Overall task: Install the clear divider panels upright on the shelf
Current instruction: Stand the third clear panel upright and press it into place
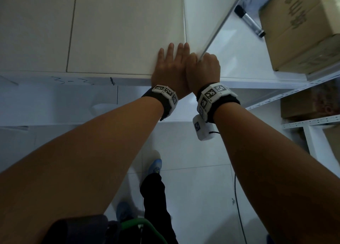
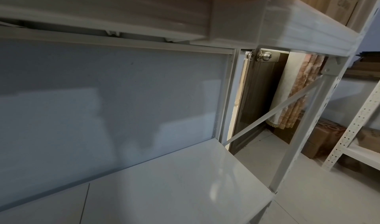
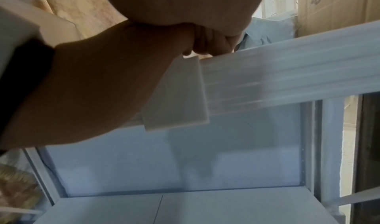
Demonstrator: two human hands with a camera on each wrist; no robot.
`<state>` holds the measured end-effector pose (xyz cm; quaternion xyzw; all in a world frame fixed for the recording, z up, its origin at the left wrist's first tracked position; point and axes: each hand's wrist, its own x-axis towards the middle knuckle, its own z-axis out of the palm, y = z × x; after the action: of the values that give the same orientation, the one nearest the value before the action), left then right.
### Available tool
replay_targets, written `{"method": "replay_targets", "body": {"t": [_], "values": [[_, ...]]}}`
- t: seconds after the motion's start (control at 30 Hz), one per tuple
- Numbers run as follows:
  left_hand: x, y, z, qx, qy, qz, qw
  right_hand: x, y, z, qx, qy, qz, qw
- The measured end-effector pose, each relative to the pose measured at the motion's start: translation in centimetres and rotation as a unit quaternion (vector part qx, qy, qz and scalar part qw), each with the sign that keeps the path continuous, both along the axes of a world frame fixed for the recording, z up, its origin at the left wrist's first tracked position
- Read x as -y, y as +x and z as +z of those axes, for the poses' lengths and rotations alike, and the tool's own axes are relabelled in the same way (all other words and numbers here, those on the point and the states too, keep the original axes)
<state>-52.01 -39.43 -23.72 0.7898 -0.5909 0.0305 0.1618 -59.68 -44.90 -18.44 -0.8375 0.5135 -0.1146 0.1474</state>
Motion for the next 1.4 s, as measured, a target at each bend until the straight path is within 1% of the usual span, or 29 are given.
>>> {"method": "replay_targets", "body": {"t": [0.07,0.13,0.27,0.37,0.5,0.6,0.67,0.73,0.8,0.83,0.9,0.93,0.97,1.07,1.2,1.3,1.4], "values": [[0.0,0.1,-0.1,-0.006,0.003,0.002,1.000,0.1,0.1,-0.2,-0.001,-0.003,0.005,1.000],[-0.1,0.1,0.0,-0.006,0.000,0.002,1.000,0.0,0.3,-0.5,0.016,-0.009,0.002,1.000],[0.0,0.0,0.1,-0.010,0.007,0.001,1.000,-0.1,0.7,-0.4,0.073,0.014,-0.035,0.997],[0.0,0.1,0.1,-0.006,-0.001,0.001,1.000,-0.2,0.4,-0.4,0.046,-0.002,-0.025,0.999],[-0.1,0.1,0.2,-0.001,-0.005,0.001,1.000,-0.2,0.3,-0.4,0.030,-0.003,-0.009,0.999],[-0.4,0.2,0.0,-0.002,-0.001,0.001,1.000,-0.6,0.0,-0.1,-0.029,-0.025,0.014,0.999],[-0.7,0.1,0.7,-0.008,0.015,0.005,1.000,-1.4,-0.2,0.8,-0.041,-0.040,0.007,0.998],[-0.7,0.1,1.5,-0.017,0.015,-0.004,1.000,-1.9,-0.3,2.4,-0.019,-0.074,-0.008,0.997],[-0.4,0.0,1.6,-0.016,-0.001,-0.011,1.000,-1.8,-0.1,3.2,0.022,-0.102,-0.018,0.994],[-0.3,-0.1,1.4,-0.009,-0.002,-0.009,1.000,-1.5,-0.1,3.2,0.024,-0.113,-0.019,0.993],[-0.2,0.0,0.8,-0.001,0.005,-0.004,1.000,-1.3,-0.1,2.7,-0.011,-0.133,0.000,0.991],[-0.3,0.1,0.6,-0.005,0.007,-0.001,1.000,-1.1,-0.1,2.3,-0.013,-0.132,0.009,0.991],[-0.3,0.1,0.5,-0.007,0.007,0.001,1.000,-0.9,0.0,1.9,0.009,-0.127,0.010,0.992],[-0.2,0.1,0.6,-0.003,-0.001,0.004,1.000,-0.8,0.3,1.3,0.110,-0.126,-0.009,0.986],[-0.1,0.2,0.3,0.005,-0.005,0.008,1.000,-0.8,0.4,1.2,0.166,-0.162,0.004,0.973],[-0.1,0.2,0.3,-0.001,0.007,0.008,1.000,-0.6,0.4,1.3,0.159,-0.178,0.022,0.971],[0.0,0.3,0.3,0.003,-0.004,0.006,1.000,-0.8,0.5,1.1,0.137,-0.182,0.034,0.973]]}}
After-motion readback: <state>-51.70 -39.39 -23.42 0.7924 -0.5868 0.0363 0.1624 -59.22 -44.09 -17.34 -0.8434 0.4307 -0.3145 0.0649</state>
